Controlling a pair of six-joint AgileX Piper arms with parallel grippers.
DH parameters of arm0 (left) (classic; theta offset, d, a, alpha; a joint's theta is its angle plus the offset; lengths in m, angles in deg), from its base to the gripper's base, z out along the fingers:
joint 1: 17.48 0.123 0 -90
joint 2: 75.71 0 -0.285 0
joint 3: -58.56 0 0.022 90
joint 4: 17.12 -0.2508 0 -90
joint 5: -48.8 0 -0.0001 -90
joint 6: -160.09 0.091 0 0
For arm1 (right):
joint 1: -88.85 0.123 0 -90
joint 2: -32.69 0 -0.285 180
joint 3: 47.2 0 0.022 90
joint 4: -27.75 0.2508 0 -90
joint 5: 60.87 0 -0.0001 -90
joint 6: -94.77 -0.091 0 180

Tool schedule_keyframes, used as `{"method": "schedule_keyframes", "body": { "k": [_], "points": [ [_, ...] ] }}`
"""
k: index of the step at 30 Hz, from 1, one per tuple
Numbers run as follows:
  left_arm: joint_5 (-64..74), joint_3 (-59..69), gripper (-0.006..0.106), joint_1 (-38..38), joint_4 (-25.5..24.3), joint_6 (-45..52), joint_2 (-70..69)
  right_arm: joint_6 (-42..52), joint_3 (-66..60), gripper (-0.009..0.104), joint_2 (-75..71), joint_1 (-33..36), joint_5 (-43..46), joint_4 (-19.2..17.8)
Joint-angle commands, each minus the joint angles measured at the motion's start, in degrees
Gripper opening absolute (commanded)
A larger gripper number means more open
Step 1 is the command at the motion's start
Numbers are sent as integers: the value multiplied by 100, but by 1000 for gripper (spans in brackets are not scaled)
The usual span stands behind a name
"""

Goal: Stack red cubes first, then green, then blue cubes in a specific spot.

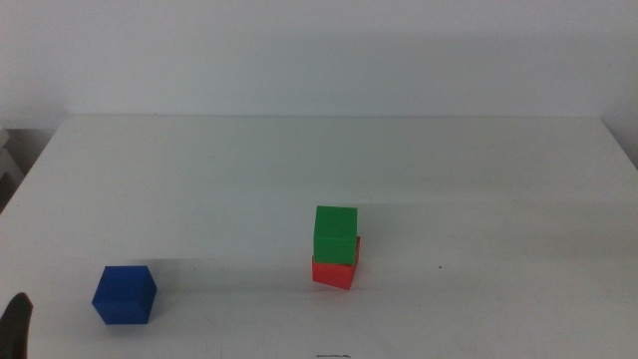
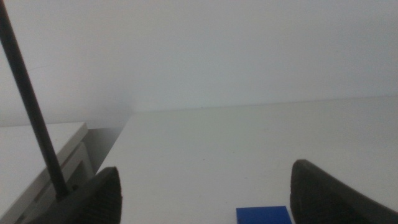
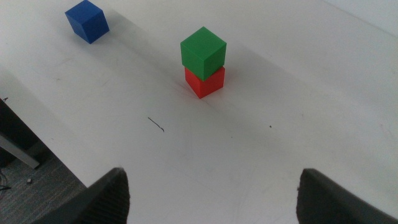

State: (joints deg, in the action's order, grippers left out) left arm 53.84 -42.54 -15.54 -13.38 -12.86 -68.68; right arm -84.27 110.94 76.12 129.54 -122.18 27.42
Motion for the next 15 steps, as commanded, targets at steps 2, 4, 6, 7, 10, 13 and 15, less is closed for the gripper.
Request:
{"method": "schedule_keyframes", "body": {
  "k": [2,4,6,7,10,13,15],
  "points": [
    [-287,-405,92,-8,44,-51,403,67,120,94,20,-36,348,-79],
    [185,-937,92,-8,44,-51,1055,67,120,94,20,-36,347,-104],
    [830,-1608,92,-8,44,-32,1766,67,120,94,20,-36,347,-104],
    [1263,-1982,92,-8,44,-22,2132,67,120,94,20,-36,347,-104],
    [2589,-2977,92,-8,44,-22,3068,67,120,94,20,-36,347,-110],
    [3688,-3715,92,-8,44,-22,3955,67,120,94,20,-36,347,-128],
    [4140,-4084,92,-8,36,-30,4423,67,120,94,20,-36,347,-128]
  ]
}}
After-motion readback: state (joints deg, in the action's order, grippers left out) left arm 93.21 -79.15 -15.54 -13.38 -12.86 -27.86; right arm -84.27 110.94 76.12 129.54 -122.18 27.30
